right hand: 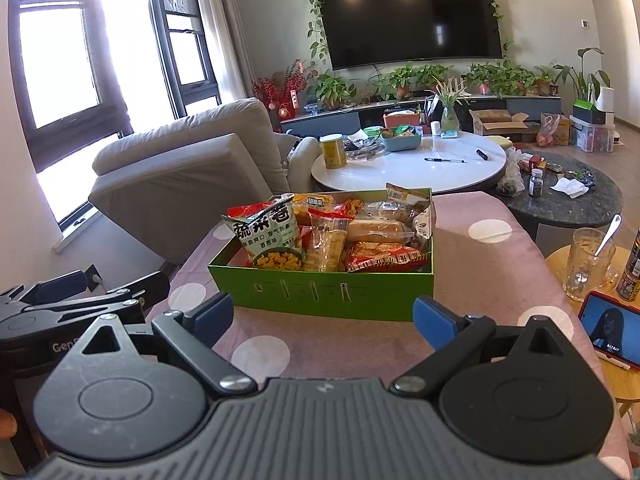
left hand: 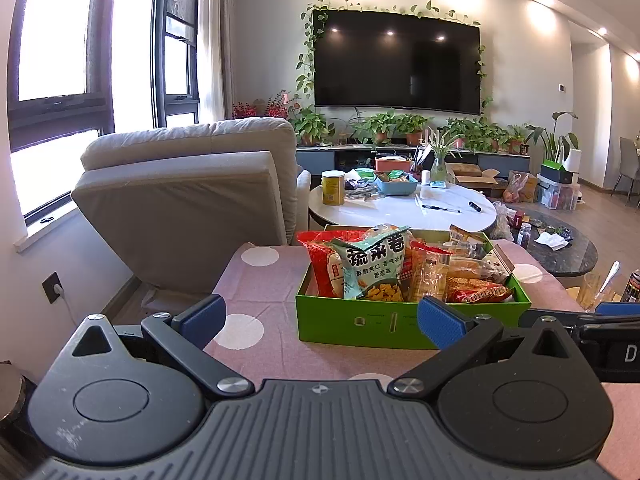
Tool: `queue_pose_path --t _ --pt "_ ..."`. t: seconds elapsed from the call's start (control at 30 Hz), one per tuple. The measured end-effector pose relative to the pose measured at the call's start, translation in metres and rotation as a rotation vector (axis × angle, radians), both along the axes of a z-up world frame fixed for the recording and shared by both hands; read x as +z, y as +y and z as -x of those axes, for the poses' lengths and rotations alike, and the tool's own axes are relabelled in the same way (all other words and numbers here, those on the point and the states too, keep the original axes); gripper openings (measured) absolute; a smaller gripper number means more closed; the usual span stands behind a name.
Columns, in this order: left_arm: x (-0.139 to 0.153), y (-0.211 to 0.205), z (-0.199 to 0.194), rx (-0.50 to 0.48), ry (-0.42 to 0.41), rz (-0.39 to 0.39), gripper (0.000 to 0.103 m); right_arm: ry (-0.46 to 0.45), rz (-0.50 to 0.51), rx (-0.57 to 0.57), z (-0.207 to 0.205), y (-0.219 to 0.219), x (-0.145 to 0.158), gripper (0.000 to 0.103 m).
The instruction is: Organize snacks
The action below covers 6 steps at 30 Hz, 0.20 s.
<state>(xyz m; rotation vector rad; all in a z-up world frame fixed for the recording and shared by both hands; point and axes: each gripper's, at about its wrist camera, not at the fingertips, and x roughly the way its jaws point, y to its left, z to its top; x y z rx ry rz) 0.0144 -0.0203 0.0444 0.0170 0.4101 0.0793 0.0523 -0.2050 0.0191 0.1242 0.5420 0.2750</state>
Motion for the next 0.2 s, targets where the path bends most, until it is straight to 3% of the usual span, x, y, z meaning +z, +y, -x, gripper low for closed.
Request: queue_pose_path --t 0.2 --pt "-0.0007 -0.0013 0.0009 -0.005 0.003 -0.005 0.103 0.004 0.001 0.001 -0.0008 -0.0009 -0.0003 0.070"
